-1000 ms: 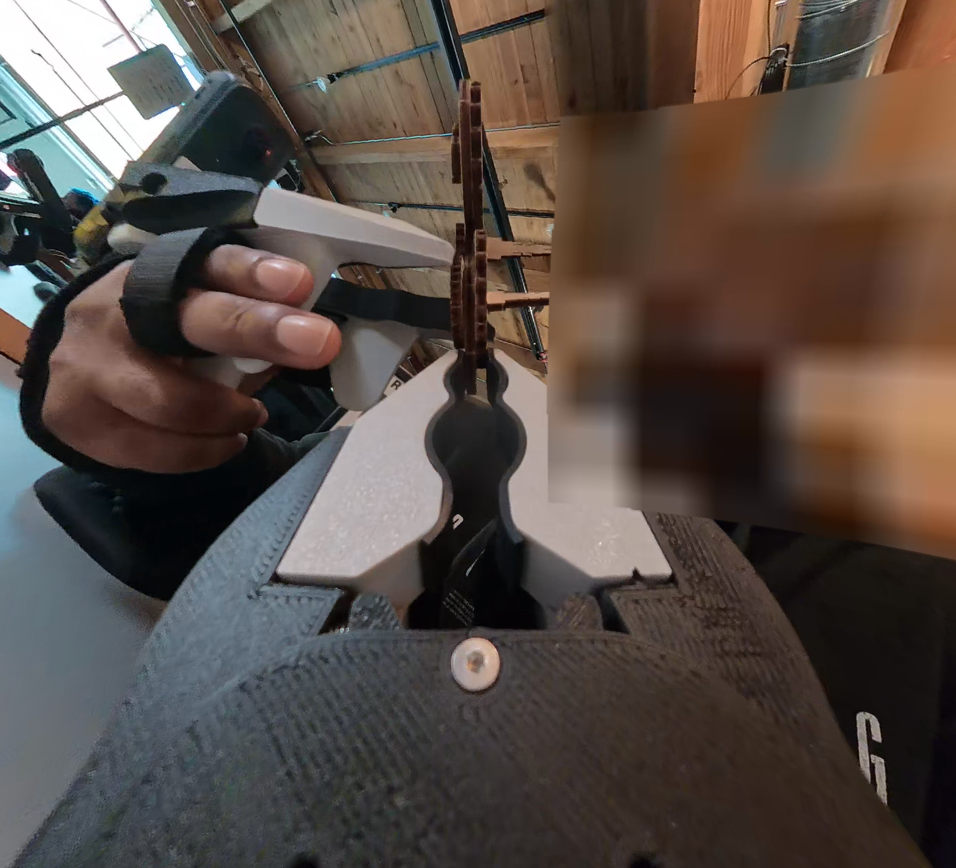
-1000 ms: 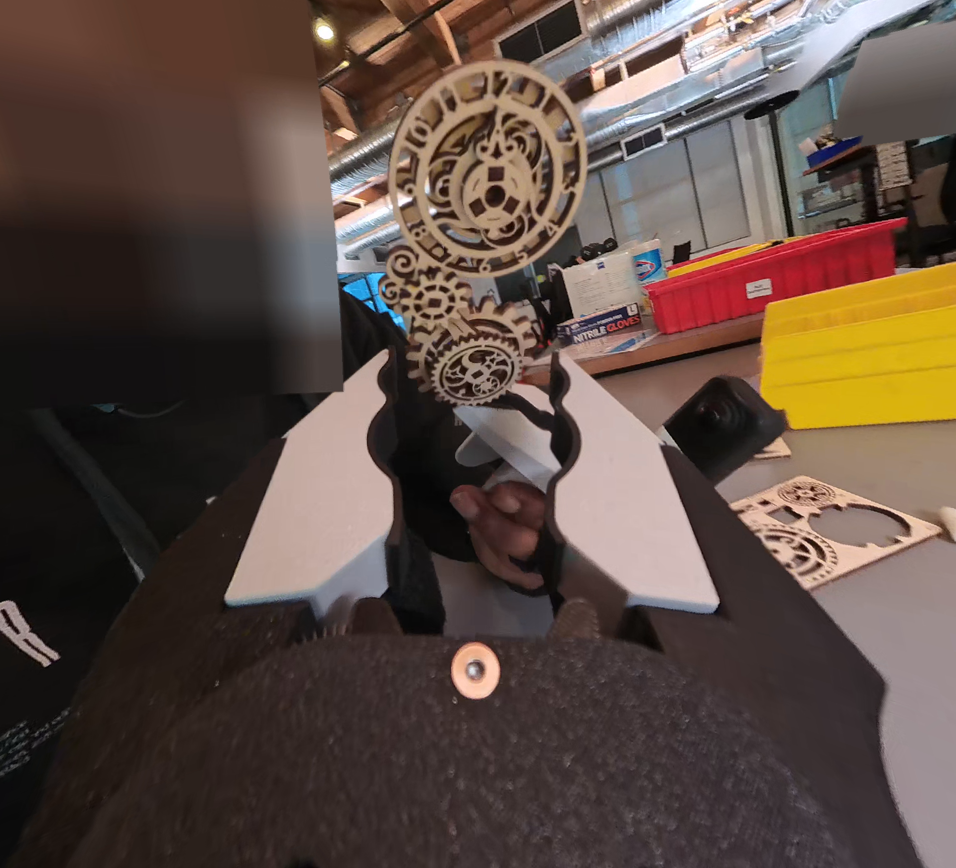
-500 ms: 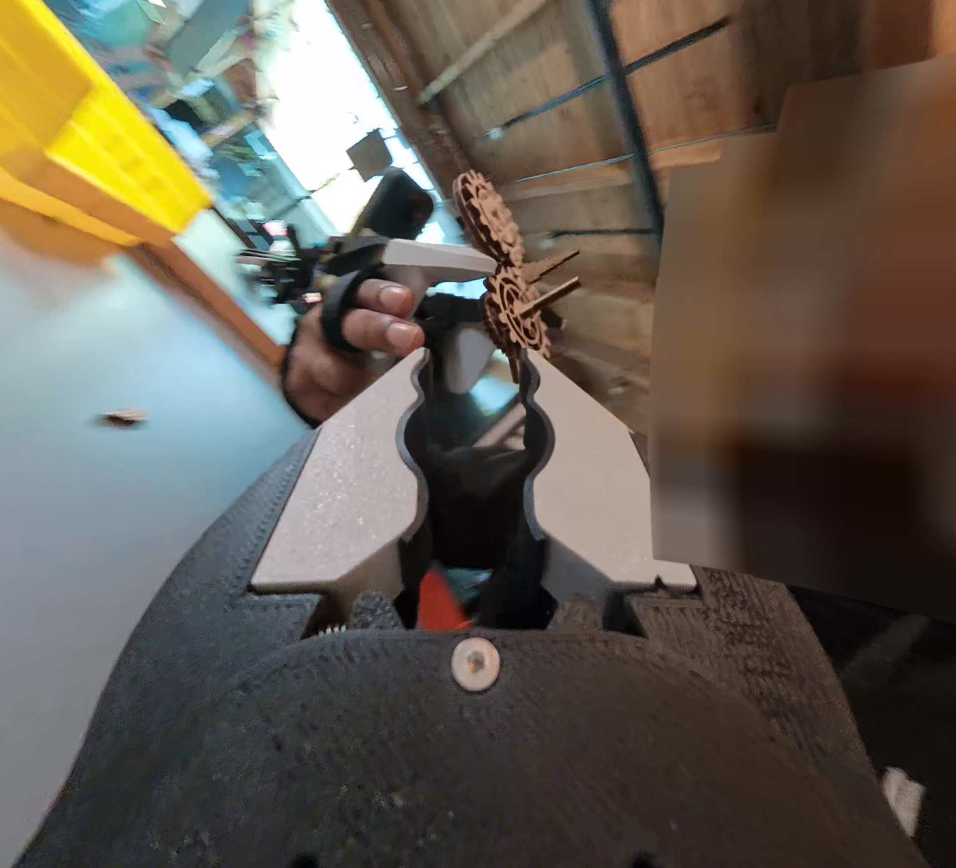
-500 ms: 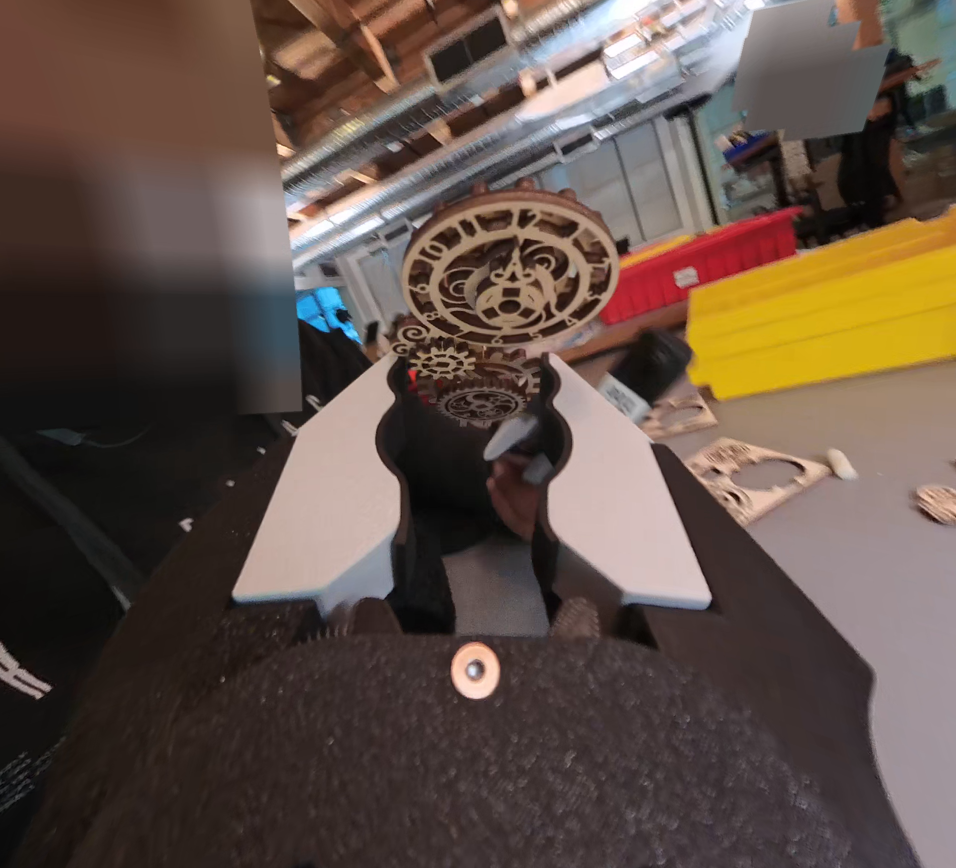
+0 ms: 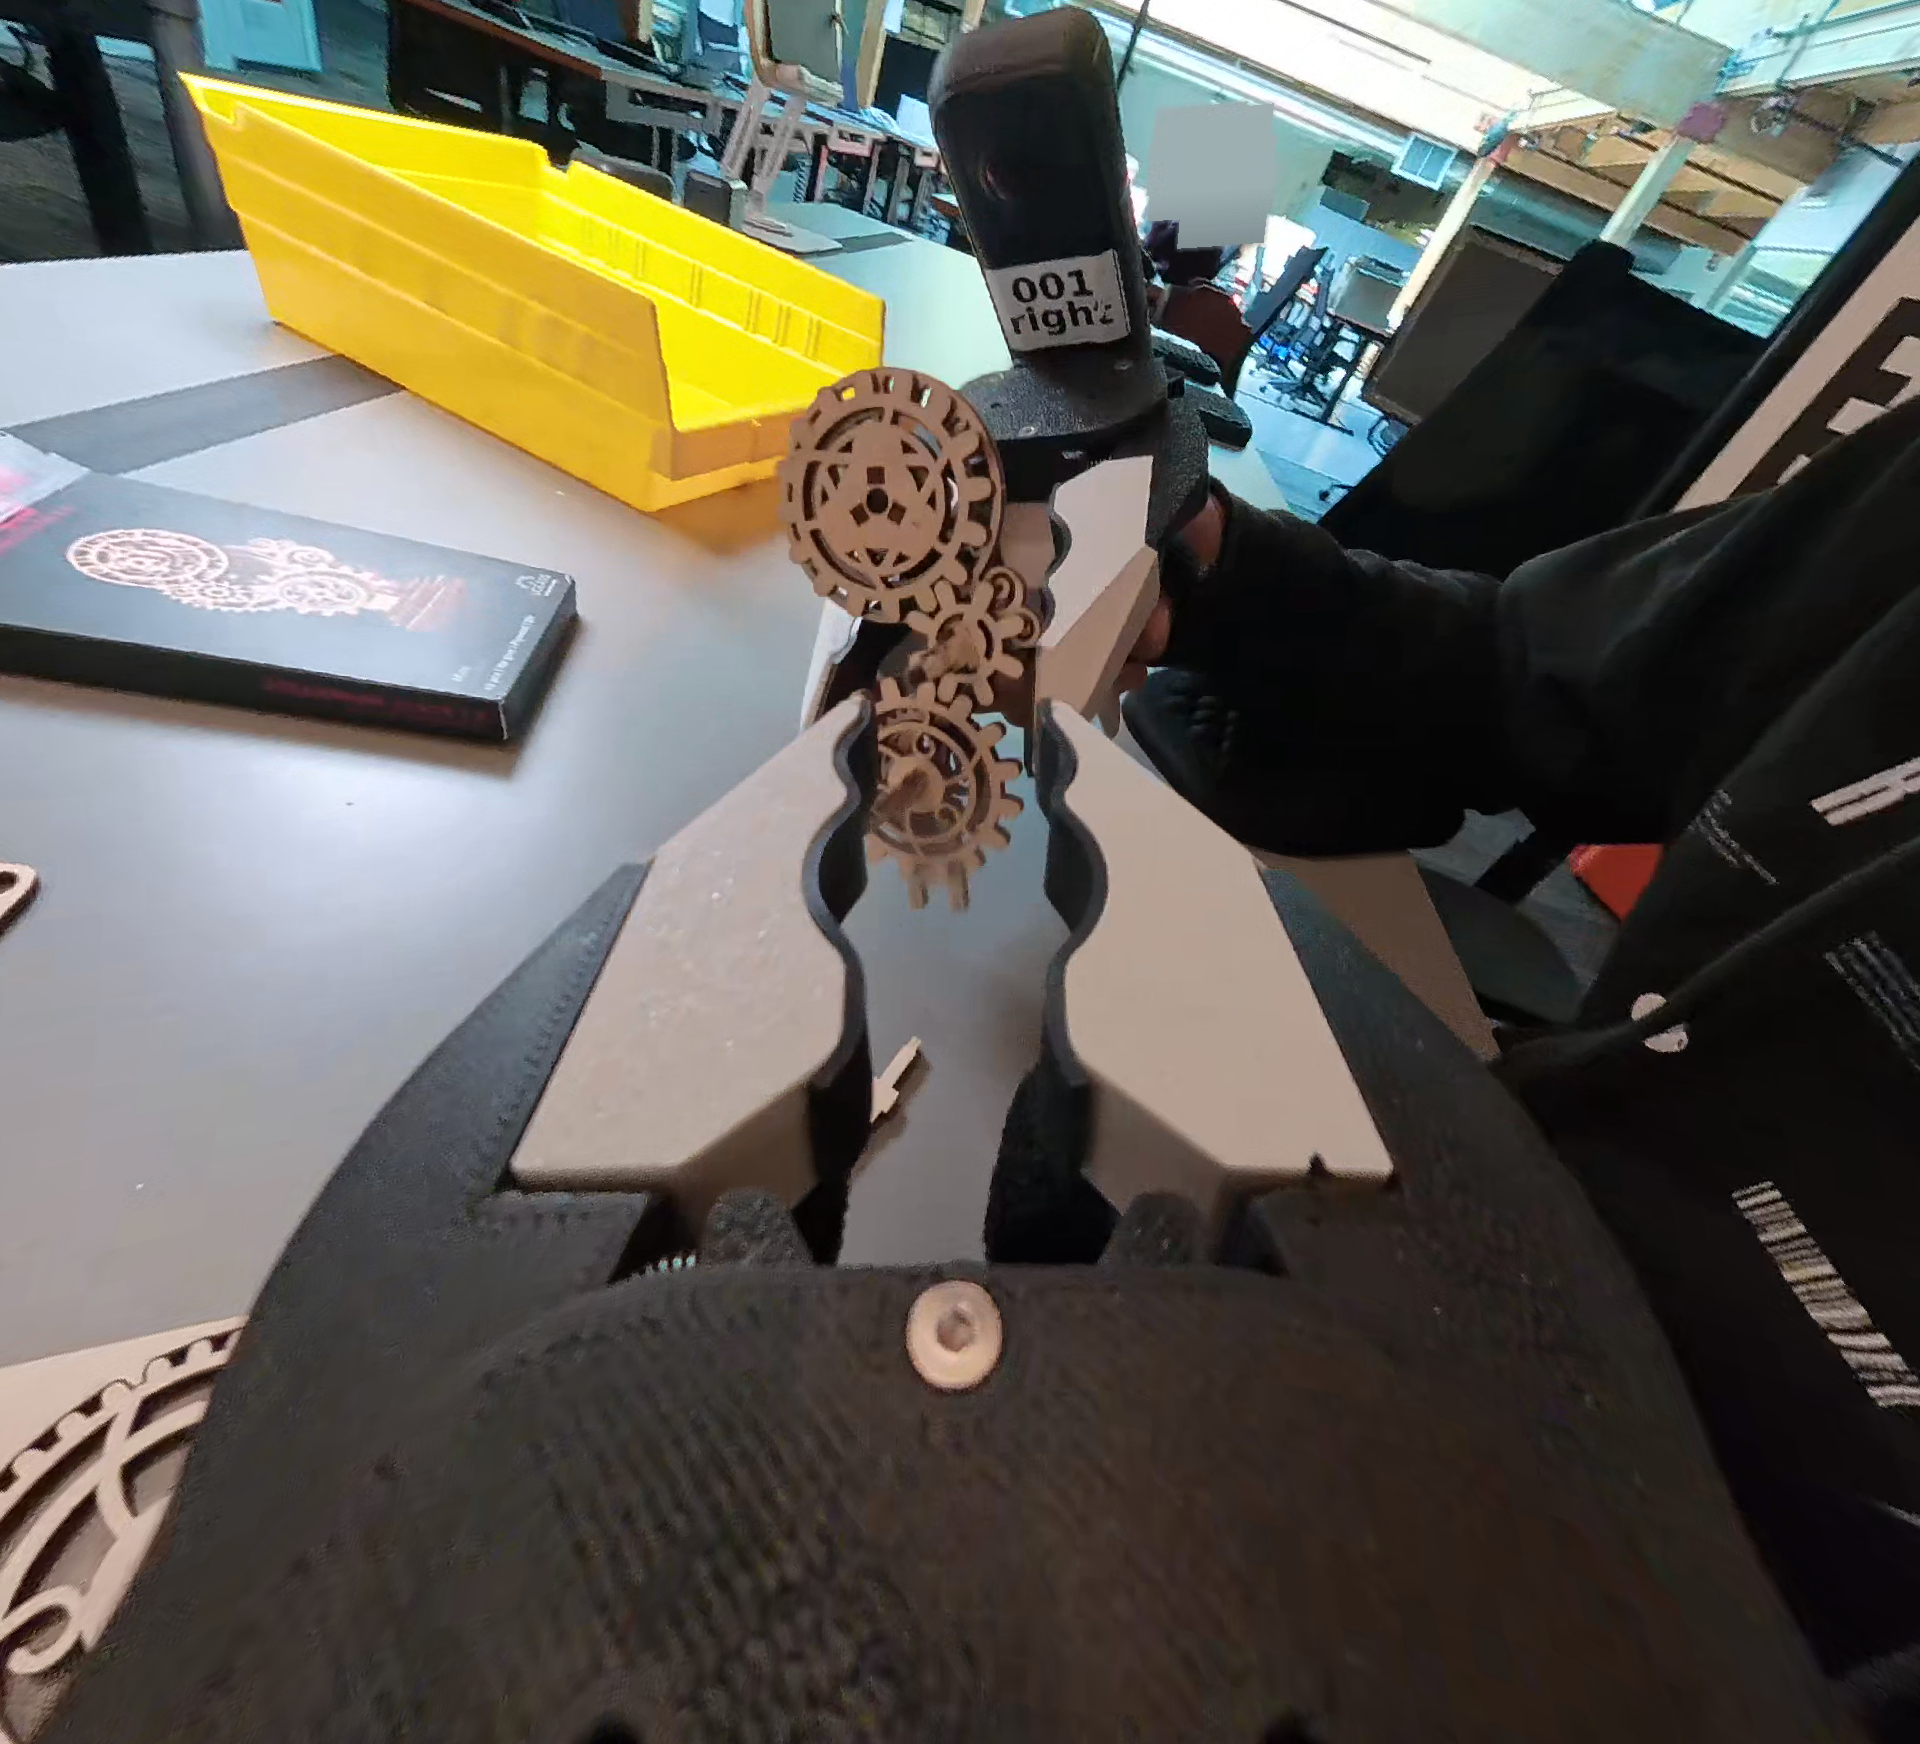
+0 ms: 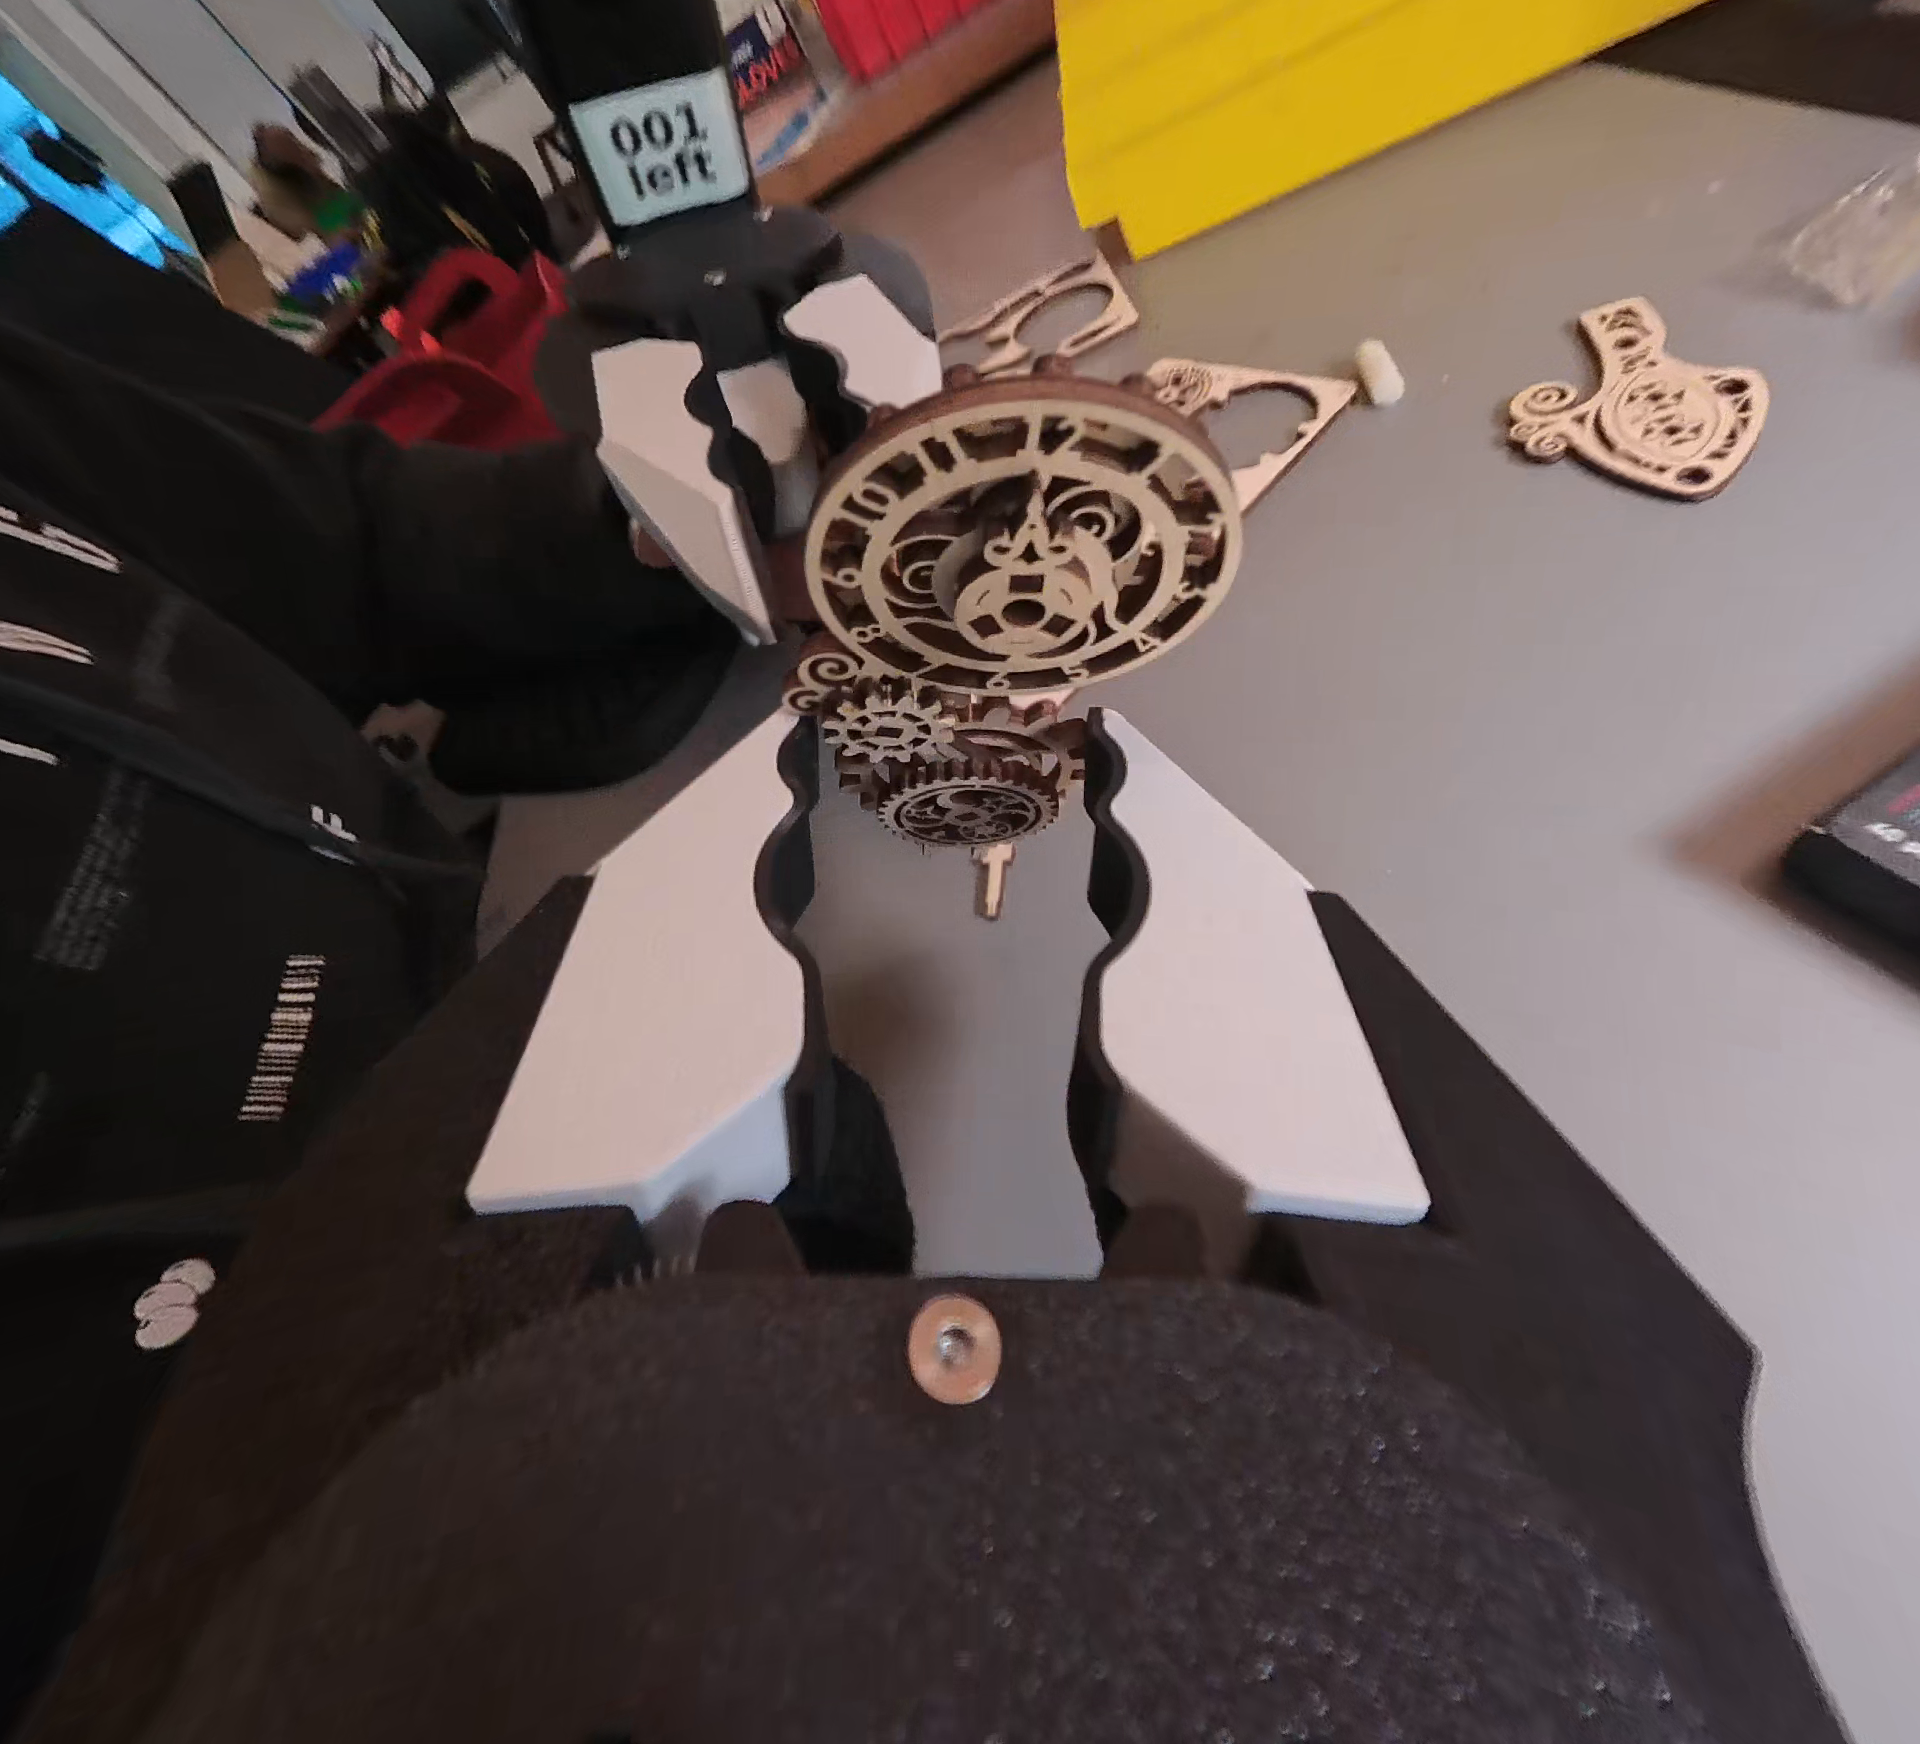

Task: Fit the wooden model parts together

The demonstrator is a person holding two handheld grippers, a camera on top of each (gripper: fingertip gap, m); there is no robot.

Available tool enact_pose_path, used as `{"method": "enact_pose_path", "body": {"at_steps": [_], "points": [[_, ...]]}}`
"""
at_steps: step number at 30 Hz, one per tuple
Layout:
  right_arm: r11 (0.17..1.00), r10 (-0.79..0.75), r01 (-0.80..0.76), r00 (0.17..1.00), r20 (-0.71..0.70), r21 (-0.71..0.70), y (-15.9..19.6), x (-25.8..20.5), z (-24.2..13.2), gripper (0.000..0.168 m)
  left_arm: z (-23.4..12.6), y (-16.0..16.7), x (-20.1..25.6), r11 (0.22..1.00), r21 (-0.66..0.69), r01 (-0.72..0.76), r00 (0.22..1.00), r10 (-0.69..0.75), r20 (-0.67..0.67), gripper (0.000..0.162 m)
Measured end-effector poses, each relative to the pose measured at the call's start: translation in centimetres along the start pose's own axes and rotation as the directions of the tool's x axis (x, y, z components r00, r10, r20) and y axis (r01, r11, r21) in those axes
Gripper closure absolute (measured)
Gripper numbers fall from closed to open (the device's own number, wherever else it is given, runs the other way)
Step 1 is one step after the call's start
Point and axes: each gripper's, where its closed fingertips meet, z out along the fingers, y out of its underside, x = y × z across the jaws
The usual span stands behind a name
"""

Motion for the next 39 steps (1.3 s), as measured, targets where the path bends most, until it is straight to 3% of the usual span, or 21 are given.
{"method": "enact_pose_path", "body": {"at_steps": [11, 22, 28, 37, 39], "points": [[0.992, -0.089, 0.090, 0.996, 0.008, -0.091, 1.3, -1.2, 0.9, 0.118, 0.4, 0.9, 1.2, 0.988, -0.044, 0.151, 0.979, -0.155, -0.132, 0.159], [0.983, -0.106, 0.083, 0.985, 0.136, 0.161, -2.5, -3.6, -0.5, 0.109, -0.7, -2.2, 2.0, 0.879, 0.102, 0.465, 0.834, -0.397, -0.382, 0.162], [0.985, -0.033, 0.012, 0.993, 0.117, 0.174, -2.5, -2.8, 0.2, 0.112, -0.5, -1.9, 1.8, 0.886, 0.099, 0.452, 0.846, -0.391, -0.363, 0.162], [0.980, 0.014, -0.041, 0.990, 0.140, 0.193, -2.4, -2.4, 0.3, 0.136, -0.2, -1.4, 1.0, 0.920, 0.114, 0.375, 0.905, -0.337, -0.258, 0.161], [0.978, 0.002, -0.037, 0.986, 0.164, 0.207, -2.5, -2.7, 0.1, 0.137, -0.3, -1.7, 1.1, 0.924, 0.122, 0.363, 0.909, -0.323, -0.264, 0.149]]}}
